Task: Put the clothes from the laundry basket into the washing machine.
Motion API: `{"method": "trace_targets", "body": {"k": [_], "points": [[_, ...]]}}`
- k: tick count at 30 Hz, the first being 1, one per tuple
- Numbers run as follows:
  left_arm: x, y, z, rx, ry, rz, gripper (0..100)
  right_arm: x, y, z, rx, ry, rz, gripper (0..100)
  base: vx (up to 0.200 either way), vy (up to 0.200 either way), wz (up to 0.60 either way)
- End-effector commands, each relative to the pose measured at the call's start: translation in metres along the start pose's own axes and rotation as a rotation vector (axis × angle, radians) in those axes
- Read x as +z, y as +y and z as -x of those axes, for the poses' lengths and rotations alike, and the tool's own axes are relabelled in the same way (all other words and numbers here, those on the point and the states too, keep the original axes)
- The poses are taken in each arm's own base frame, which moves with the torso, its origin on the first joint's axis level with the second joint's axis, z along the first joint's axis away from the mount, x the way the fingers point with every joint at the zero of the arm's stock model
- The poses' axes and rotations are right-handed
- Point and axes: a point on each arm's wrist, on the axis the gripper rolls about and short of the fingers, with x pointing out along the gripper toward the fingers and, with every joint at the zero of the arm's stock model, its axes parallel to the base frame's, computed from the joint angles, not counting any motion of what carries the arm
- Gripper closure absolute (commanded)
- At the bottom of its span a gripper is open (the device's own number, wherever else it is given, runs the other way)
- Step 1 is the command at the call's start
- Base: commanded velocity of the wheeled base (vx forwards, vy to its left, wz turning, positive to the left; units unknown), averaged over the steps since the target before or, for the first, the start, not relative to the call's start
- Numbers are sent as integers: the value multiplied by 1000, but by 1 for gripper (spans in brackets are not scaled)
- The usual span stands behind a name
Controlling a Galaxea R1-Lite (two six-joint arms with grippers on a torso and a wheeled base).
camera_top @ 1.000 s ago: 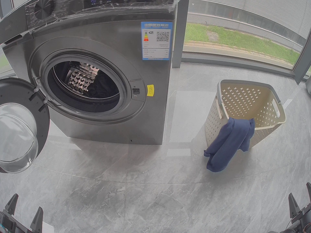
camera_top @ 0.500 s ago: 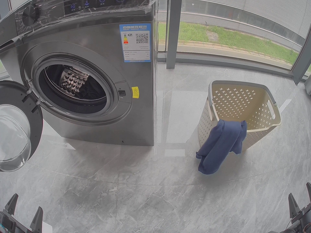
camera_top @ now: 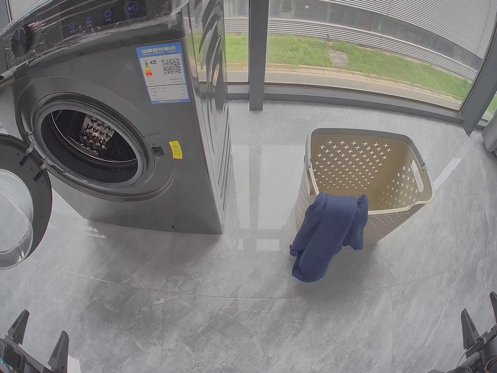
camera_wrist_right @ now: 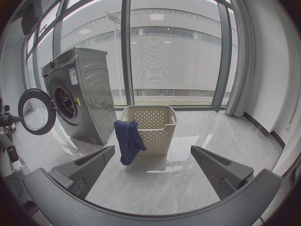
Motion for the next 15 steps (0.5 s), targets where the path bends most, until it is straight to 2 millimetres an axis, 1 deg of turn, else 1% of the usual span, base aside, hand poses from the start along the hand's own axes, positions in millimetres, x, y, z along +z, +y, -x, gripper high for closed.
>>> {"method": "trace_targets", "body": {"k": [1, 3, 15], "points": [[-5, 0, 0, -1, 2, 0, 0, -5, 0, -1, 0, 9, 0, 0, 0, 0, 0], [-5, 0, 0, -1, 3, 0, 0, -5, 0, -1, 0, 9, 0, 0, 0, 0, 0], [-5, 0, 0, -1, 3, 2, 0, -5, 0, -1, 1, 6, -5, 0, 0, -200, 0]]}}
